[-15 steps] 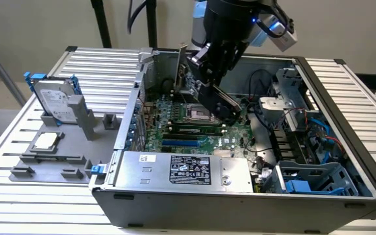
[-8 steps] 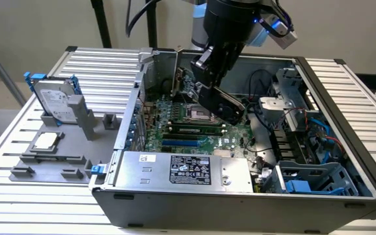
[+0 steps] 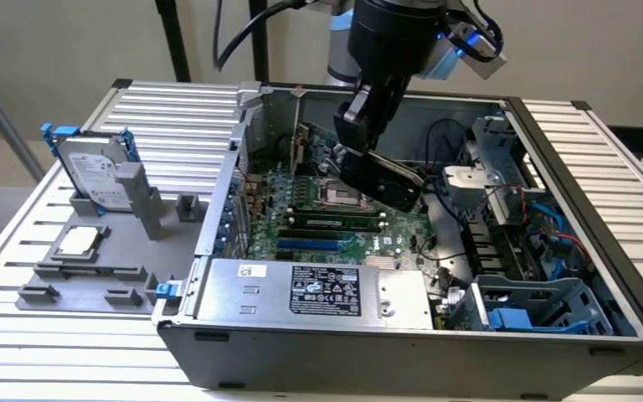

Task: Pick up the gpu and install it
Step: 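Insert the gpu into the slot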

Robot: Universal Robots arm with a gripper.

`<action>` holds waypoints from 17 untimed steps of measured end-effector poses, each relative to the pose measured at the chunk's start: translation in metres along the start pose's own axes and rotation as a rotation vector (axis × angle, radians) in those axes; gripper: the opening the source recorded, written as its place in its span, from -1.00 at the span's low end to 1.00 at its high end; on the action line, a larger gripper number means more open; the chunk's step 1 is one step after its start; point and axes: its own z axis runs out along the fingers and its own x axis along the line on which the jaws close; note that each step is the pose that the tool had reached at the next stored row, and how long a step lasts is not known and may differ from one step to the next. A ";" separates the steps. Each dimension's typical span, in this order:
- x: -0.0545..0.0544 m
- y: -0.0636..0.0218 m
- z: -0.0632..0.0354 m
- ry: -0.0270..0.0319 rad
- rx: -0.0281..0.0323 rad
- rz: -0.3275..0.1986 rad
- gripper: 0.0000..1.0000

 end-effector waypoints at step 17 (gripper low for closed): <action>0.000 -0.0010 0.0144 0.0138 0.0165 -0.310 -0.47</action>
